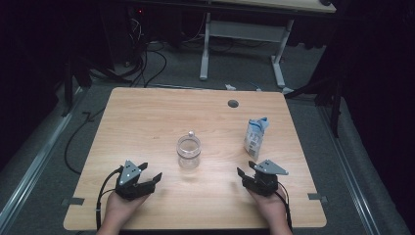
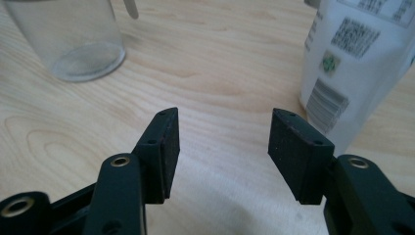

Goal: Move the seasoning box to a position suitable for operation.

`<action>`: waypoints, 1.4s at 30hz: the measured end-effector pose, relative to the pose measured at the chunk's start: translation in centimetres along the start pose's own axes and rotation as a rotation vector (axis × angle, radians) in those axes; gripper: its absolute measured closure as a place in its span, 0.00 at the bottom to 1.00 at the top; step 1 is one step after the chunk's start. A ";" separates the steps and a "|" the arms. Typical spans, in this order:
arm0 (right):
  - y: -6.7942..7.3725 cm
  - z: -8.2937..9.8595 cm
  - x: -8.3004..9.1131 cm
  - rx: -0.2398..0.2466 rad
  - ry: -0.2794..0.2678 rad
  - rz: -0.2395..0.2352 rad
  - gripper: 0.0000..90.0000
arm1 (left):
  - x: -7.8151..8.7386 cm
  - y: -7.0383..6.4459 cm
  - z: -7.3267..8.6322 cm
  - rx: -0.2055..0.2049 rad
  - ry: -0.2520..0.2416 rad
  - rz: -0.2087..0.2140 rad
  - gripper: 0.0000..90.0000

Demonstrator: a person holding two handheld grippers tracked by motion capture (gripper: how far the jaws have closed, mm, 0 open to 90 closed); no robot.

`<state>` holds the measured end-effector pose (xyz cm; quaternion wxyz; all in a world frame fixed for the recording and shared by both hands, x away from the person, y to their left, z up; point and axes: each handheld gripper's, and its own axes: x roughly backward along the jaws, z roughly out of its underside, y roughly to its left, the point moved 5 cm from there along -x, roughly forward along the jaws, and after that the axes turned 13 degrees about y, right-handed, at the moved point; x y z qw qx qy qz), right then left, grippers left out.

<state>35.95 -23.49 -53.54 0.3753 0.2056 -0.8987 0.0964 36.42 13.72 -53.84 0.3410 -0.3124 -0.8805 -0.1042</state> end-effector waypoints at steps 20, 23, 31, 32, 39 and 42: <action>-0.4 1.0 0.6 -0.074 0.031 0.010 0.60 | -1.1 -0.4 -1.9 0.081 0.006 0.016 0.50; -0.5 1.4 0.5 -0.068 0.045 0.006 0.59 | -1.7 -0.4 -2.9 0.056 0.005 0.006 0.56; -0.2 2.0 0.9 -0.037 0.046 0.005 0.65 | -3.5 -0.2 -4.4 0.070 0.014 0.046 0.72; -0.2 2.0 1.0 -0.042 0.037 0.011 0.66 | -3.7 -0.2 -4.8 0.072 -0.008 0.020 0.77; -0.1 1.7 1.3 -0.026 0.019 0.014 0.71 | -4.5 0.0 -6.8 0.084 -0.034 0.000 1.00; 0.2 1.6 1.4 -0.021 0.018 0.010 0.72 | -5.2 0.0 -8.7 0.046 -0.052 -0.017 1.00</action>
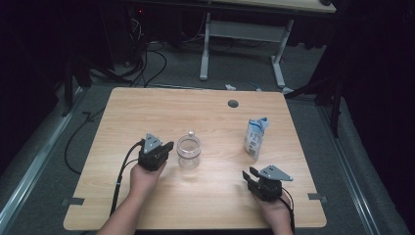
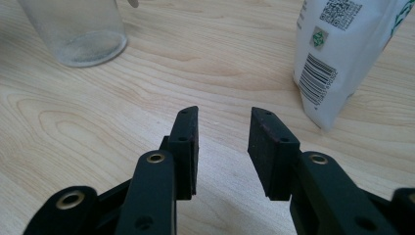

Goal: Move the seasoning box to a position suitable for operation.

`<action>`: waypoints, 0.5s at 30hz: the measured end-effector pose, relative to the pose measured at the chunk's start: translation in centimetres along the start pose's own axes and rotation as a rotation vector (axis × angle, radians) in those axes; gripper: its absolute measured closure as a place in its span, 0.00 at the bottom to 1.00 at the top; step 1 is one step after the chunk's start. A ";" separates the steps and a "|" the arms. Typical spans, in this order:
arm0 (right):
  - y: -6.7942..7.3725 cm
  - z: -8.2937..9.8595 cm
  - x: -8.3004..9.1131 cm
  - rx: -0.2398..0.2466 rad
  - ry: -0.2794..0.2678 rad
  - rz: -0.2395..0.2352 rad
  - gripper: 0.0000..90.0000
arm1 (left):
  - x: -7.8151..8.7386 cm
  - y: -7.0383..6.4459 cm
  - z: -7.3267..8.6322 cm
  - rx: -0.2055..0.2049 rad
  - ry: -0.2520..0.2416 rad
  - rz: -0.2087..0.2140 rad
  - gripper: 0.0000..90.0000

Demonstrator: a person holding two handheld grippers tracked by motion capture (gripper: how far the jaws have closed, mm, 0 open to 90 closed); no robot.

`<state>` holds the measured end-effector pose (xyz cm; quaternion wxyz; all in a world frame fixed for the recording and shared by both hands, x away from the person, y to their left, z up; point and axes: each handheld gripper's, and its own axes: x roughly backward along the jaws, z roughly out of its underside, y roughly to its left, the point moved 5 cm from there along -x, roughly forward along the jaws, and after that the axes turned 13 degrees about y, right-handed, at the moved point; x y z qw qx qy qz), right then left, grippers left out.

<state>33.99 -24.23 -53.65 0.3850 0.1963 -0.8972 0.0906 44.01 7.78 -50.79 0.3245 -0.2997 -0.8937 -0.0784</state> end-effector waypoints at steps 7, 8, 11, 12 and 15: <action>0.1 -0.1 -0.3 0.000 0.003 -0.003 0.72 | -1.5 0.7 -1.6 -0.001 0.012 -0.020 1.00; 0.1 -0.1 -0.3 0.002 0.005 -0.003 0.72 | -1.7 0.7 -1.6 -0.009 0.010 -0.014 1.00; 0.0 -0.1 -0.3 0.004 0.003 -0.001 0.72 | -2.2 0.5 -1.4 -0.004 0.017 -0.002 1.00; 0.0 -0.1 -0.3 0.006 0.003 0.001 0.72 | -2.3 0.4 -1.4 -0.004 0.013 0.004 1.00; -0.1 -0.1 -0.2 -0.002 0.000 0.000 0.72 | -2.2 0.2 -1.2 -0.005 0.007 0.006 1.00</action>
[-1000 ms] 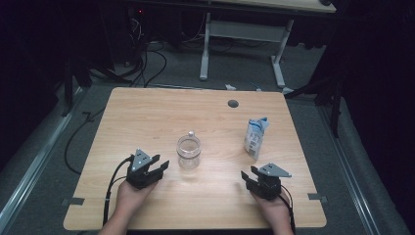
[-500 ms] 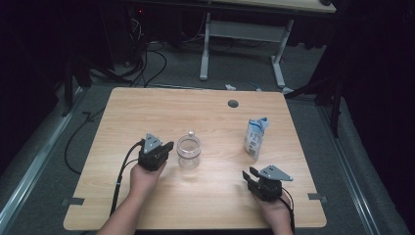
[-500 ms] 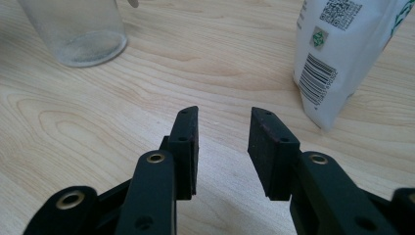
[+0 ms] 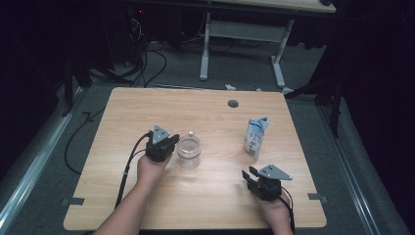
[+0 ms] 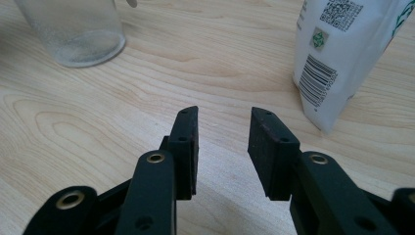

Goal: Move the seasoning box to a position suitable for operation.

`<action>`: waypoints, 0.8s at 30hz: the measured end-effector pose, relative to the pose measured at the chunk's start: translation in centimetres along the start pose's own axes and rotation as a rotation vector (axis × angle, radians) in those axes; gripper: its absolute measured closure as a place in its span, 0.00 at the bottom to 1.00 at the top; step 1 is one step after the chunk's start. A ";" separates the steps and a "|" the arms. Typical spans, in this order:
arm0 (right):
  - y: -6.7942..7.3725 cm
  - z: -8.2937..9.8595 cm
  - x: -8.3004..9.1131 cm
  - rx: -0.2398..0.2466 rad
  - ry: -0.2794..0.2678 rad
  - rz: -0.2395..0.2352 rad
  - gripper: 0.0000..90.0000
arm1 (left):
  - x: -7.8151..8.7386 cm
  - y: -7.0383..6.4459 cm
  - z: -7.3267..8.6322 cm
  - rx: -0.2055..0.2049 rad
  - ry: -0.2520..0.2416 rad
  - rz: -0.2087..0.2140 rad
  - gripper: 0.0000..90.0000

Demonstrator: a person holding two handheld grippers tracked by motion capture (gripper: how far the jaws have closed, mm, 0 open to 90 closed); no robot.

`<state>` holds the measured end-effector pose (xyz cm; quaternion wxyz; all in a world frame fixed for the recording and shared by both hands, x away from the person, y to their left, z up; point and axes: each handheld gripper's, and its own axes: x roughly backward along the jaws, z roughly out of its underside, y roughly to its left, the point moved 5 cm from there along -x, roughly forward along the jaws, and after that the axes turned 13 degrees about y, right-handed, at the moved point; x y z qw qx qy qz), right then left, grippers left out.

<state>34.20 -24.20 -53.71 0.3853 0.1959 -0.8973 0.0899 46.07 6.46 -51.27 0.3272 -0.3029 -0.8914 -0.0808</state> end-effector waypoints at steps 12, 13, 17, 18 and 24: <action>0.1 0.0 0.2 0.000 -0.008 -0.005 0.72 | 1.3 -0.4 1.4 0.013 -0.011 0.021 1.00; 0.1 0.0 0.2 0.001 -0.008 -0.005 0.72 | 1.6 -0.6 1.4 0.006 -0.016 0.026 1.00; 0.1 0.0 0.1 -0.001 -0.006 -0.018 0.72 | 2.1 -0.5 1.3 -0.002 -0.030 0.023 1.00; 0.1 0.0 0.1 -0.005 -0.005 -0.022 0.72 | 2.1 -0.2 1.3 -0.001 -0.023 0.015 1.00; 0.2 0.0 0.2 -0.004 -0.011 -0.026 0.72 | 1.1 0.6 1.4 0.040 0.010 0.024 1.00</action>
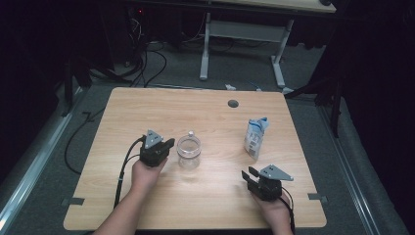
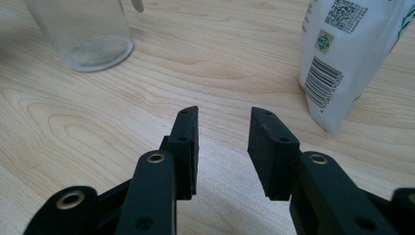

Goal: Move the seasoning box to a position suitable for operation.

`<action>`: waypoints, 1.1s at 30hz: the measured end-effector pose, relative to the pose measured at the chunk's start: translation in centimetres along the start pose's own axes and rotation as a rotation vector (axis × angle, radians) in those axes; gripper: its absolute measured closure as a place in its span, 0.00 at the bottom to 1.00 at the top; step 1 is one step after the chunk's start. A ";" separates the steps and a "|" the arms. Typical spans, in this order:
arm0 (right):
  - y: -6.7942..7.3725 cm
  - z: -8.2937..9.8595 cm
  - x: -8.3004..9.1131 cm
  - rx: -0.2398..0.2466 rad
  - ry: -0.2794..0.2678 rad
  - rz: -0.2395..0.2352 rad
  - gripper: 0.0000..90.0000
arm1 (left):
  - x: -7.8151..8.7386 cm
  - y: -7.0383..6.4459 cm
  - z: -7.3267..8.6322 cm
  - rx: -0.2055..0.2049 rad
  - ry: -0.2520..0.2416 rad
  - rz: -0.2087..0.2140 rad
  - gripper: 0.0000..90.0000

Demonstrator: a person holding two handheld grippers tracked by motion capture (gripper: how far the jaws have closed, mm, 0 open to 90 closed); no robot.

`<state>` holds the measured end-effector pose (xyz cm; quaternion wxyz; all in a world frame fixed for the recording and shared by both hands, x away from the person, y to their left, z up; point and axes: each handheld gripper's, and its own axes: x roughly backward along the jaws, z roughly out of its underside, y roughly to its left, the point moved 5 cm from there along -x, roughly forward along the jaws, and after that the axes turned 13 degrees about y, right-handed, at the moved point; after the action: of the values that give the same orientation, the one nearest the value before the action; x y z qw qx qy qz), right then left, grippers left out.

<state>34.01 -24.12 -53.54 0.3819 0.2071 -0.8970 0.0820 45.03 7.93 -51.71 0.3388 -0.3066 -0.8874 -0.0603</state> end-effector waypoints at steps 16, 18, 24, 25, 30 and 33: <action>0.1 0.0 -0.3 0.005 0.008 -0.007 0.71 | 0.3 -1.3 0.4 -0.030 -0.010 0.027 1.00; 0.0 0.0 -0.3 0.006 0.009 -0.003 0.71 | 0.7 -1.7 0.7 -0.027 -0.017 0.027 1.00; 0.0 0.0 -0.1 0.014 0.005 0.001 0.72 | 1.7 -2.7 1.8 -0.049 -0.034 0.018 1.00; 0.1 0.0 -0.1 0.017 0.005 0.002 0.73 | 1.7 -2.7 1.8 -0.049 -0.034 0.018 1.00; 0.2 0.0 0.0 0.032 0.002 0.001 0.79 | 0.9 -1.6 1.1 -0.046 -0.034 -0.013 1.00; 0.2 0.0 0.1 0.034 0.008 -0.005 0.81 | 0.4 -1.3 0.1 -0.054 -0.037 -0.009 1.00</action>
<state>33.83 -24.02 -53.48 0.3820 0.2154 -0.8934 0.0973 43.92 7.12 -51.41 0.3135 -0.3128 -0.8930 -0.0801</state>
